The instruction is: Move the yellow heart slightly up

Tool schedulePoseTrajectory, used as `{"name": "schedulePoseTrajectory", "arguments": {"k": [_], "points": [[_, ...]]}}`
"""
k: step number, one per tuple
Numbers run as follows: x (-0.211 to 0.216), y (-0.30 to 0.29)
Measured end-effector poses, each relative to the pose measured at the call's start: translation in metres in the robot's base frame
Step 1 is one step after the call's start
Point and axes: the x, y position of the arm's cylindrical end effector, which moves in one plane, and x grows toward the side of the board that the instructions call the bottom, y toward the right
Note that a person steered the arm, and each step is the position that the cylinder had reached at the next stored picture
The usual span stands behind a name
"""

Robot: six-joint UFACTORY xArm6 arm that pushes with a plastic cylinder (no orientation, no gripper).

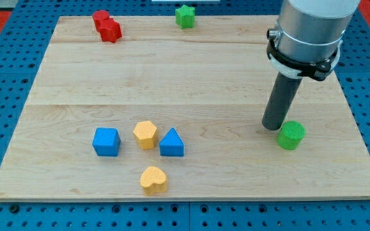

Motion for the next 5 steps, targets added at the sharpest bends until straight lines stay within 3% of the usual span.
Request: {"name": "schedulePoseTrajectory", "arguments": {"k": [1, 2, 5], "points": [[0.014, 0.028], [0.030, 0.016], [0.131, -0.148]]}}
